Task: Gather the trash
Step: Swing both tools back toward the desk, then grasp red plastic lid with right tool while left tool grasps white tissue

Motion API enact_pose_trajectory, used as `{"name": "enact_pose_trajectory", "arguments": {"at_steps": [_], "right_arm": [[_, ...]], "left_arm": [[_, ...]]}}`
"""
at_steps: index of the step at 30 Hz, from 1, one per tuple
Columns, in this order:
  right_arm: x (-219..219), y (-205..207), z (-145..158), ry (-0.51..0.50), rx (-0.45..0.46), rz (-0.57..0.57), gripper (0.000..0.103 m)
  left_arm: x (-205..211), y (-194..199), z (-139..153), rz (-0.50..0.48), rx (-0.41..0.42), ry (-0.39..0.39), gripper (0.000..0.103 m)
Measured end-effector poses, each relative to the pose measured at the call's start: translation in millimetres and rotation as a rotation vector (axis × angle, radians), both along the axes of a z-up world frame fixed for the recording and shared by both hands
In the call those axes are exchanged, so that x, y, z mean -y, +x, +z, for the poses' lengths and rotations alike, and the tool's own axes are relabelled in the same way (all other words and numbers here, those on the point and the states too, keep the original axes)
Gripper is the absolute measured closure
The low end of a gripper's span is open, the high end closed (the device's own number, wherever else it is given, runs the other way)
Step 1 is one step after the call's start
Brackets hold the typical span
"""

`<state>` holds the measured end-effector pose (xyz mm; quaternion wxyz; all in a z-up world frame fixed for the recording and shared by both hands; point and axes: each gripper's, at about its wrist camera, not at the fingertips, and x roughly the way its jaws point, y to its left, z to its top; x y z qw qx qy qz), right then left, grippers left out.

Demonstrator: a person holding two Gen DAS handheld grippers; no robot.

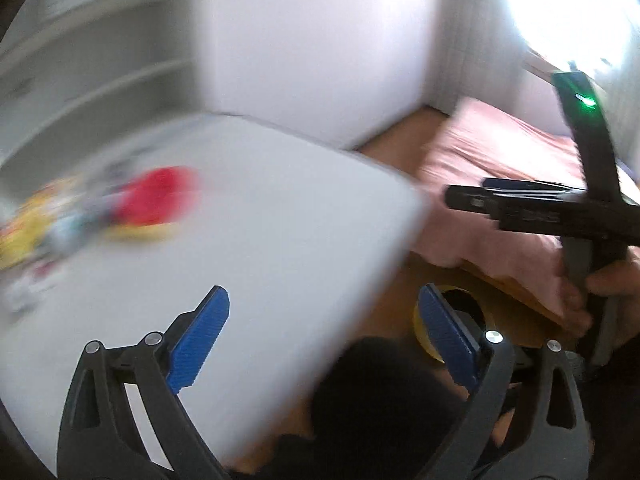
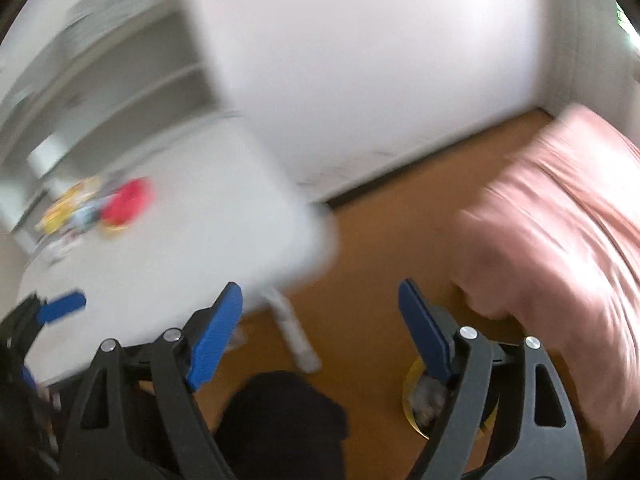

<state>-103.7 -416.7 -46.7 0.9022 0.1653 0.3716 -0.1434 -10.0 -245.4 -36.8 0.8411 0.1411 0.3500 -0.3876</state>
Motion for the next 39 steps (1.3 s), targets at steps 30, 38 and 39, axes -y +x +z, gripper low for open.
{"name": "enact_pose_trajectory", "arguments": {"at_steps": [30, 38, 39], "right_arm": [[-119, 265, -21, -0.069, -0.112, 0.368, 0.025], [-109, 225, 0, -0.036, -0.046, 0.373, 0.024], [-109, 221, 1, -0.036, -0.044, 0.373, 0.024]], "left_arm": [[-207, 182, -23, 0.622, -0.063, 0.011, 0.010], [-188, 204, -29, 0.657, -0.060, 0.045, 0.010], [-186, 205, -30, 0.653, -0.059, 0.046, 0.010]]}}
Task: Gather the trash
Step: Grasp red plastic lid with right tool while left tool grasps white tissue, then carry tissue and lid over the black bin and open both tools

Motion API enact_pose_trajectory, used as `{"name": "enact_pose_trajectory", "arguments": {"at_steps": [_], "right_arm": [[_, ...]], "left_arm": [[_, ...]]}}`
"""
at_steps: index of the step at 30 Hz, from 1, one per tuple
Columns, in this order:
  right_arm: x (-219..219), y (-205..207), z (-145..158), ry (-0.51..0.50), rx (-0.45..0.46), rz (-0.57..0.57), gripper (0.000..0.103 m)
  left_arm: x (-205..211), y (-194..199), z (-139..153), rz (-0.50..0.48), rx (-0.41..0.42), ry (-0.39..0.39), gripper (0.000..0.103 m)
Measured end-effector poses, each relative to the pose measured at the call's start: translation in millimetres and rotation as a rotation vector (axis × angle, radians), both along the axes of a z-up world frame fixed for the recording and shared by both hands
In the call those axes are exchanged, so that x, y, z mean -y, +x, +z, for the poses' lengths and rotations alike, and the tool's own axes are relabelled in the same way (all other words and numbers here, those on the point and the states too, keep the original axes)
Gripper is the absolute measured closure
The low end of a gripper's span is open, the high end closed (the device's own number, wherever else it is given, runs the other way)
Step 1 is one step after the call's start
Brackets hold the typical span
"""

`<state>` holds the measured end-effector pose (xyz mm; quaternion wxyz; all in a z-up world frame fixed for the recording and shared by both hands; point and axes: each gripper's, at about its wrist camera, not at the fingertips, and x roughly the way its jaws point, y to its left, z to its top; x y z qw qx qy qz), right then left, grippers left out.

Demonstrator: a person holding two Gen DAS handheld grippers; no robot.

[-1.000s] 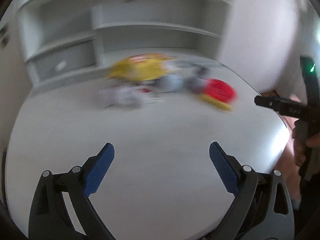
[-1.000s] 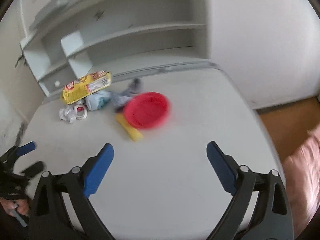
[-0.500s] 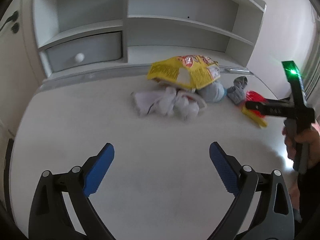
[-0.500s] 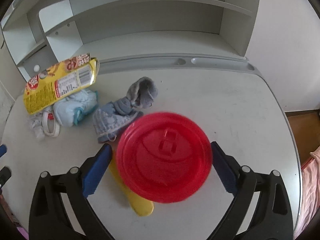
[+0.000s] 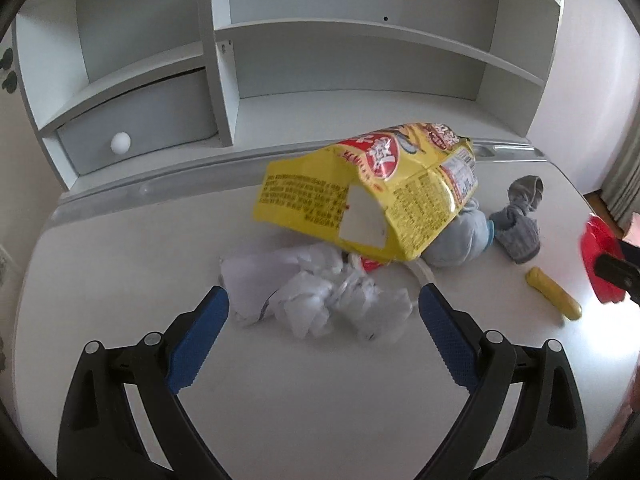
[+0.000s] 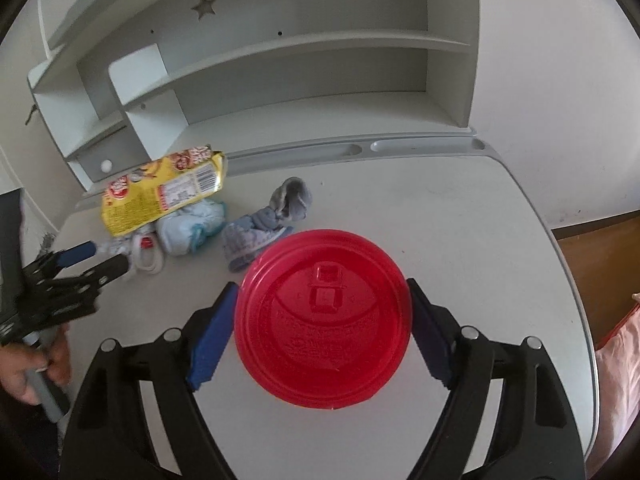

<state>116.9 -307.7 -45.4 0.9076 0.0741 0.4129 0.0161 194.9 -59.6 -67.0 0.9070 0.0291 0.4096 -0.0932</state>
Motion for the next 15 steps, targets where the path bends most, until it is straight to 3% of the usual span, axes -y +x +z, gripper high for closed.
{"name": "enact_pose_trajectory", "arguments": {"at_steps": [2, 3, 4, 5, 10, 15], "right_arm": [[1, -9, 1, 0.001, 0.002, 0.001, 0.024], [1, -16, 3, 0.001, 0.004, -0.002, 0.024], [2, -22, 4, 0.002, 0.006, -0.004, 0.024], [3, -31, 5, 0.005, 0.008, -0.010, 0.024], [14, -66, 9, 0.017, 0.014, -0.043, 0.024], [45, -111, 10, 0.036, 0.009, -0.147, 0.024]], "left_arm": [[2, 3, -3, -0.001, -0.013, 0.003, 0.016], [3, 3, -3, 0.000, -0.011, 0.001, 0.025], [3, 2, -3, -0.006, -0.015, 0.000, 0.040], [2, -2, -1, -0.008, -0.012, -0.008, 0.045], [-3, -38, 16, -0.039, 0.029, -0.011, 0.050], [17, -83, 33, -0.153, 0.049, -0.017, 0.050]]}}
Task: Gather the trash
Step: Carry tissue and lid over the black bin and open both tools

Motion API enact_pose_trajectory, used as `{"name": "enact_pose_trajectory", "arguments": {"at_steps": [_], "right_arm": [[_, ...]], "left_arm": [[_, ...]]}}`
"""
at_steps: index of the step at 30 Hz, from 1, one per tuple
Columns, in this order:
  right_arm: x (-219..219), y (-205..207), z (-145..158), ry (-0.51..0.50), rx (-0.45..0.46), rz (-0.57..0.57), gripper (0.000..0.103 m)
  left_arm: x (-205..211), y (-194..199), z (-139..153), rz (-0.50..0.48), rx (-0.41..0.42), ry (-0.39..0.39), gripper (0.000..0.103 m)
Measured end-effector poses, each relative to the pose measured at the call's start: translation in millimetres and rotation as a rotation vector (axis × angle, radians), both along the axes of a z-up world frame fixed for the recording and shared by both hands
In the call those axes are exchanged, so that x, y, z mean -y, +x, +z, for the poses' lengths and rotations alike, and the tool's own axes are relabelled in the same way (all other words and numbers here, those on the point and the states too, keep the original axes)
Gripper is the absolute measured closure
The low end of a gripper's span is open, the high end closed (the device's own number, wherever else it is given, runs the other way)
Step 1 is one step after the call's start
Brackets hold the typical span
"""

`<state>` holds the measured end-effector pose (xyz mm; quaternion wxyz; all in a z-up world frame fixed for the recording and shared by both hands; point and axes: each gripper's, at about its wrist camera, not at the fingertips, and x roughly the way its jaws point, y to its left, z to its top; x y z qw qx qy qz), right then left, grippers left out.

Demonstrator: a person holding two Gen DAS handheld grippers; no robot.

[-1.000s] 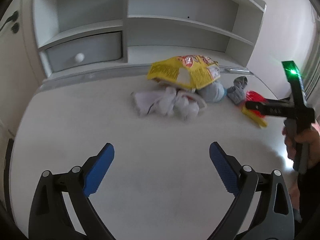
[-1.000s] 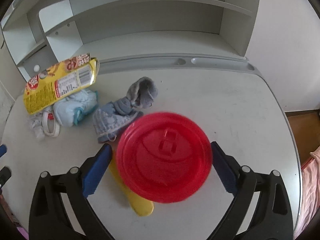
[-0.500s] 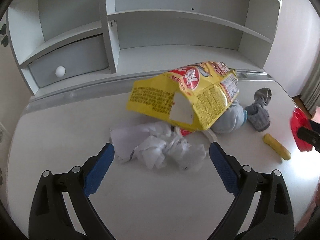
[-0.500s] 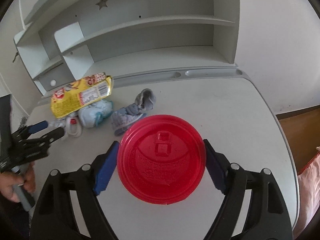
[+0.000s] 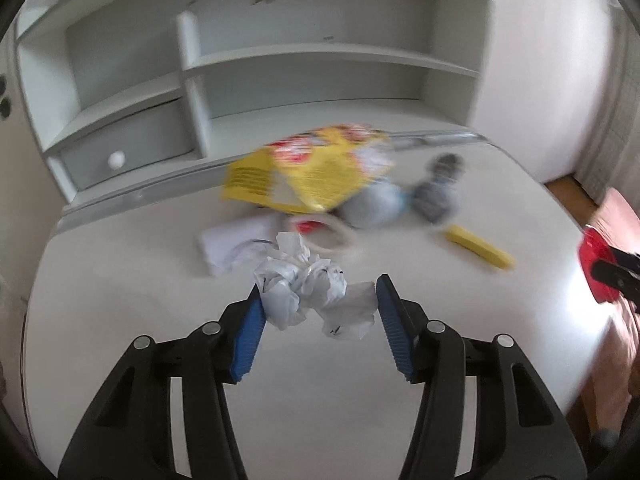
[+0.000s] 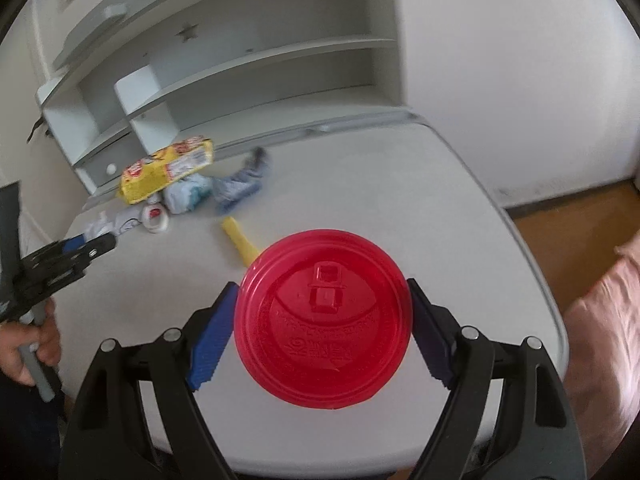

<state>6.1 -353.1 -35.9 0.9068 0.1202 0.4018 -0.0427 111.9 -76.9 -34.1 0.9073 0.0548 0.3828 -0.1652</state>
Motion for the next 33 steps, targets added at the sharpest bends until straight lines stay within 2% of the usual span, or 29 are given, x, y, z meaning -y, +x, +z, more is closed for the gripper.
{"name": "enact_pose_trajectory", "arguments": {"at_steps": [6, 9, 12, 15, 17, 20, 23, 27, 33], "right_arm": [[64, -71, -8, 0.020, -0.016, -0.206, 0.024], [102, -117, -20, 0.027, -0.035, -0.336, 0.024], [137, -172, -38, 0.041, -0.055, -0.475, 0.024], [166, -225, -61, 0.060, -0.089, -0.606, 0.024], [183, -254, -76, 0.063, -0.118, -0.679, 0.024], [212, -292, -102, 0.096, -0.168, -0.775, 0.024], [239, -318, -130, 0.139, -0.216, -0.844, 0.024], [254, -328, -162, 0.216, -0.270, -0.867, 0.024], [272, -340, -197, 0.333, -0.328, -0.889, 0.024]], "left_arm": [[85, -49, 9, -0.233, 0.008, -0.038, 0.050], [147, -77, 5, -0.381, -0.014, -0.067, 0.050], [226, -118, 0, -0.543, -0.011, -0.091, 0.050], [286, -154, -16, -0.684, -0.047, -0.107, 0.050], [331, -184, -36, -0.791, -0.076, -0.097, 0.050], [381, -217, -71, -0.889, -0.118, -0.075, 0.050], [418, -239, -111, -0.954, -0.186, -0.054, 0.050], [455, -260, -164, -0.999, -0.271, -0.018, 0.049], [483, -271, -205, -1.011, -0.337, -0.003, 0.049]]}}
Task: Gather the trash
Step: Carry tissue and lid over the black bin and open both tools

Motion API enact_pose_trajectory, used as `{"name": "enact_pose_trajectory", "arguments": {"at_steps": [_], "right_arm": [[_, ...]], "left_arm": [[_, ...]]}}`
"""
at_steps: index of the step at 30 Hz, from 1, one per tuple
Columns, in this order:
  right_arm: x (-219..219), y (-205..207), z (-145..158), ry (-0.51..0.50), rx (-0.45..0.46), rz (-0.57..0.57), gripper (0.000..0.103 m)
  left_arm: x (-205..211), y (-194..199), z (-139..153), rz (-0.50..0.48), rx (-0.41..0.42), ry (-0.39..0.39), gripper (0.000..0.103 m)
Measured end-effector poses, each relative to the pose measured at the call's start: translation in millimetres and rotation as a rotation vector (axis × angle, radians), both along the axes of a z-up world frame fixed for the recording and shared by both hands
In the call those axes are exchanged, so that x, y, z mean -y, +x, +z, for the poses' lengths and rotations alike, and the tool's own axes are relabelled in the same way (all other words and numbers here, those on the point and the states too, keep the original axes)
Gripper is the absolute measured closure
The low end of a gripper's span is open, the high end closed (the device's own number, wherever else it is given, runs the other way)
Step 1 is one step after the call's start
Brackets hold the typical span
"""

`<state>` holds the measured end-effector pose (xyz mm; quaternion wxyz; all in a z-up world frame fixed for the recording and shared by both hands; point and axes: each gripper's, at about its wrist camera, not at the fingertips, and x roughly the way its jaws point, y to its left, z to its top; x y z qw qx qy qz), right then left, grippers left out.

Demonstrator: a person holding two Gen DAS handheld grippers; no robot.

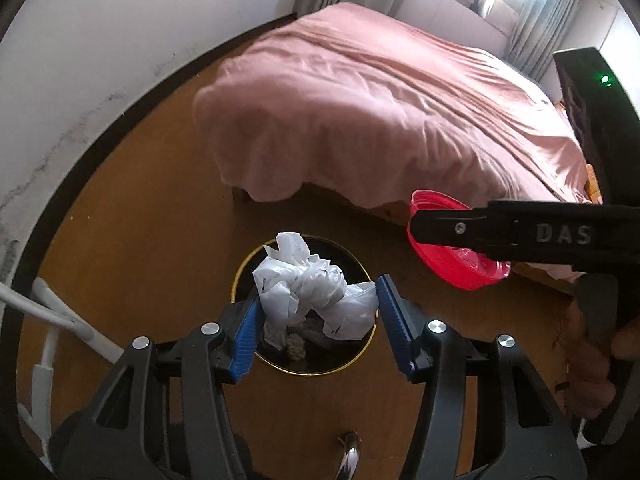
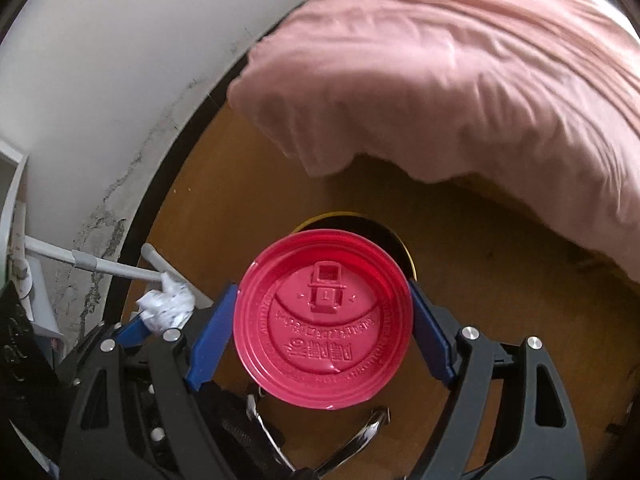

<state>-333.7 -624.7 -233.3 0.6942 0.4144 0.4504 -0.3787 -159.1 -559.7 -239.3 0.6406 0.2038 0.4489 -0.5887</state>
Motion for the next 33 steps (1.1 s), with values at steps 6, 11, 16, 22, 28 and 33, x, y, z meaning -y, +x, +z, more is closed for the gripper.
{"name": "enact_pose_trajectory", "arguments": {"at_steps": [6, 11, 16, 22, 28, 33], "right_arm": [[7, 4, -11, 0.024, -0.019, -0.012, 0.024], [8, 6, -15, 0.035, -0.019, -0.019, 0.023], [9, 7, -13, 0.025, -0.016, -0.028, 0.022], [6, 11, -14, 0.025, -0.034, -0.018, 0.021], [7, 10, -12, 0.012, -0.025, -0.033, 0.014], [6, 12, -9, -0.009, -0.030, -0.023, 0.013]], "left_arm": [[2, 4, -23, -0.005, -0.022, 0.030, 0.048], [2, 13, -28, 0.015, -0.081, 0.036, 0.041], [1, 22, -32, 0.044, -0.110, 0.051, 0.035], [-4, 24, -29, 0.058, -0.104, 0.035, 0.026], [-11, 26, -21, 0.071, -0.092, 0.018, 0.018], [-22, 23, -4, 0.056, -0.054, 0.004, 0.017]]}}
